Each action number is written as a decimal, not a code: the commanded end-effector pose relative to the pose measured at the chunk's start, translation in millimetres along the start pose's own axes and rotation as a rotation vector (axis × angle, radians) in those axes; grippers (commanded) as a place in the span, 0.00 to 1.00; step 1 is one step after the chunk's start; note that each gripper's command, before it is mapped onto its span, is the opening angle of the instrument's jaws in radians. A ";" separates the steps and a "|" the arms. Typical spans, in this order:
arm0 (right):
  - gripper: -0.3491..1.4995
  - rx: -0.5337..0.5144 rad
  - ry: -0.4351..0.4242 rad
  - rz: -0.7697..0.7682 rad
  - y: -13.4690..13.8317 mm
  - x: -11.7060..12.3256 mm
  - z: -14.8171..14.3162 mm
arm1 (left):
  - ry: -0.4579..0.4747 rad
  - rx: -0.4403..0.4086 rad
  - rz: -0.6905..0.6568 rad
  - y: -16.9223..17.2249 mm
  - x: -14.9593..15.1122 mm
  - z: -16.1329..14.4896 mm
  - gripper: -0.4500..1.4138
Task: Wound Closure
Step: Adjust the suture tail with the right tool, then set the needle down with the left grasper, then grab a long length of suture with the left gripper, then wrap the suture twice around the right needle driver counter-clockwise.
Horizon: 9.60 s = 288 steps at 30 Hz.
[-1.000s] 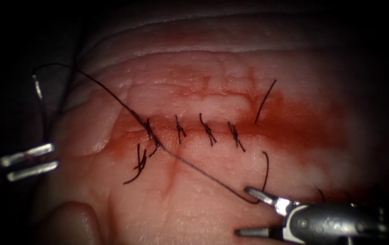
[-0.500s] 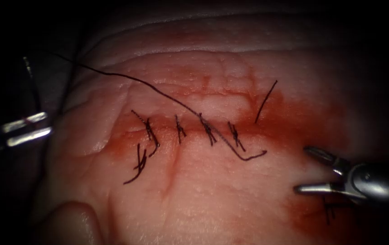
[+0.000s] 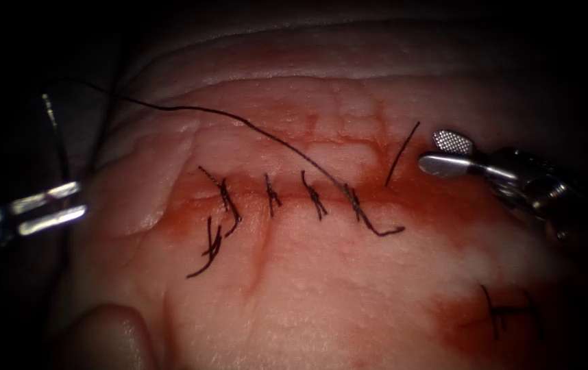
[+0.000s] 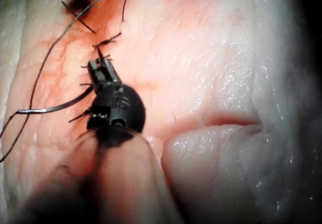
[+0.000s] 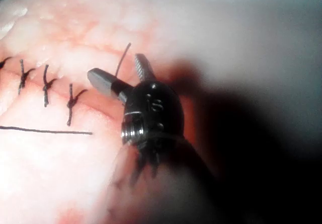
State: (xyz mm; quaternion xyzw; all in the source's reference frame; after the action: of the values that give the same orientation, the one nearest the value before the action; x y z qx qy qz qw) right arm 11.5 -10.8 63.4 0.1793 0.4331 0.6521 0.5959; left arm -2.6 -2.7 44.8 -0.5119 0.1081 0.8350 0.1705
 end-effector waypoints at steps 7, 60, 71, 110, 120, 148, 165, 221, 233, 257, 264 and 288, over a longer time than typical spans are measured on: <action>0.71 -0.022 -0.005 0.050 2.0 -0.9 3.7 | 0.005 -0.007 -0.003 1.0 0.3 0.7 0.00; 0.00 -0.059 0.054 -0.122 -2.3 6.0 3.1 | 0.036 -0.080 0.057 3.9 2.0 1.6 0.00; 0.73 -0.005 0.084 -0.280 -2.6 6.0 1.8 | 0.075 -0.168 0.091 7.5 1.5 3.5 0.00; 0.58 -0.014 0.133 -0.383 -1.7 6.7 -3.2 | -0.200 -0.173 -0.400 0.0 -0.3 12.0 0.55; 0.57 -0.016 0.133 -0.386 -1.6 6.4 -3.0 | -0.440 -0.201 -0.329 -4.1 -4.2 20.4 0.42; 0.57 -0.021 0.129 -0.388 -1.9 5.9 -2.7 | -0.803 -0.412 -0.294 -1.9 -17.9 25.0 0.27; 0.54 -0.022 0.129 -0.388 -1.9 5.9 -2.7 | -0.821 -0.406 -0.298 -3.1 -19.0 25.0 0.00; 0.00 0.579 0.188 -0.809 -14.9 3.2 -1.0 | -0.180 -0.109 -0.143 -1.5 -5.1 23.0 0.00; 0.00 0.618 0.232 -0.879 -16.8 2.1 1.2 | -0.228 -0.124 -0.112 3.7 -5.9 25.4 0.00; 0.71 0.137 0.167 -0.979 -13.9 2.1 2.8 | -0.231 -0.183 -0.045 10.2 -0.4 23.0 0.00; 0.68 0.162 -0.021 -1.068 -13.0 -0.1 2.9 | -0.187 -0.150 -0.038 5.6 2.5 21.7 0.00; 0.47 0.580 0.212 -0.774 -10.9 0.6 2.5 | -0.284 -0.258 0.048 2.4 -7.3 31.4 0.00</action>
State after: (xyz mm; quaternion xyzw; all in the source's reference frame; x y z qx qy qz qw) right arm 19.1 -9.6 55.7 0.0917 0.7022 0.2569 0.6577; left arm -25.7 4.0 65.5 -0.4052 -0.0150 0.9092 0.0947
